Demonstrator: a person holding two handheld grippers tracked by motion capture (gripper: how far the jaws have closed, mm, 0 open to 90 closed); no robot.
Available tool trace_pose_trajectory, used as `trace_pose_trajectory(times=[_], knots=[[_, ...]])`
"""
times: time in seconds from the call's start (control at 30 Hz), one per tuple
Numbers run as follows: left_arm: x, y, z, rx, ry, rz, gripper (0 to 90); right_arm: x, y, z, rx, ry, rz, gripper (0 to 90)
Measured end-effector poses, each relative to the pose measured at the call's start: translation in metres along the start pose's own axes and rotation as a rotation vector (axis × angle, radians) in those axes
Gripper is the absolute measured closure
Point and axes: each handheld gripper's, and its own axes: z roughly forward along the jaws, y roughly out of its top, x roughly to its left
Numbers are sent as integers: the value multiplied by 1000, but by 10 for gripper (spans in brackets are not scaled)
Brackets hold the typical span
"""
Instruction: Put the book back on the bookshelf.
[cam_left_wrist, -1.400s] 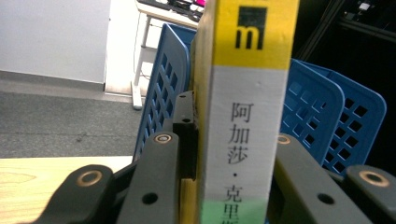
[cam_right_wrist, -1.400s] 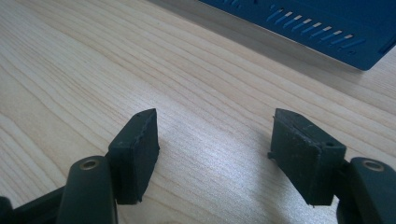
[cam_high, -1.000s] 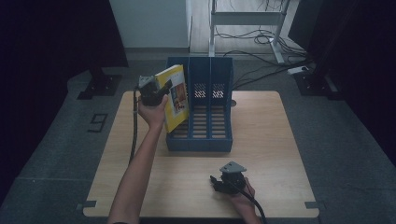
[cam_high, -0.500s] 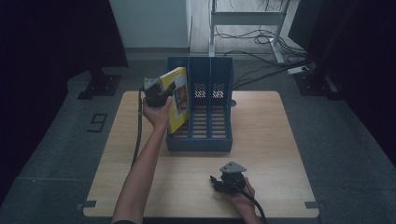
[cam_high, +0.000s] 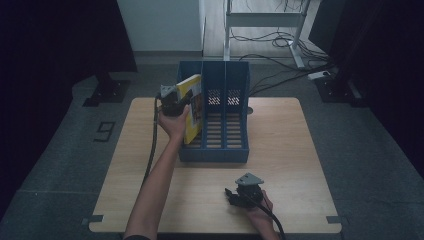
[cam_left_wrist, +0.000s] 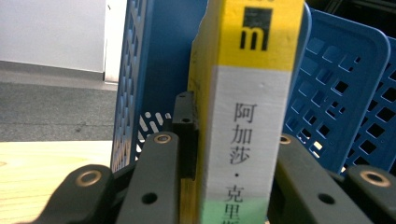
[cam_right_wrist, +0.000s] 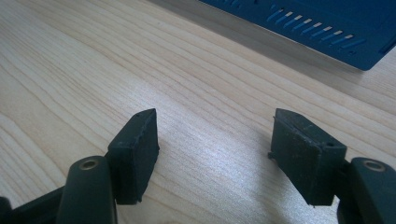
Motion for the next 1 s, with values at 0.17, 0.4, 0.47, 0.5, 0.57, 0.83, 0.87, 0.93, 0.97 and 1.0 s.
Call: trace_pose_trajectory(times=[0.17,0.4,0.47,0.5,0.57,0.83,0.87,0.93,0.97,1.0], knots=[[-1,-2,1,3,3,6,741,0,0,0,0,0,0,317],[0,-10,3,12,5,-2,740,0,0,0,0,0,0,317],[0,-11,3,14,6,-1,739,0,0,0,0,0,0,317],[0,-11,3,13,5,2,739,0,0,0,0,0,0,317],[-1,-11,2,15,2,5,738,0,0,0,0,0,0,317],[-3,-16,-6,12,-24,-1,718,0,0,0,0,-2,-1,317],[-3,-17,-8,16,-29,0,716,0,0,0,0,-2,-1,317],[-5,-18,-13,22,-37,9,714,0,0,0,0,-2,-2,317],[-5,-20,-15,23,-41,17,713,0,0,0,0,-3,-2,317],[-5,-21,-18,23,-43,18,713,0,0,0,0,-3,-1,317]])
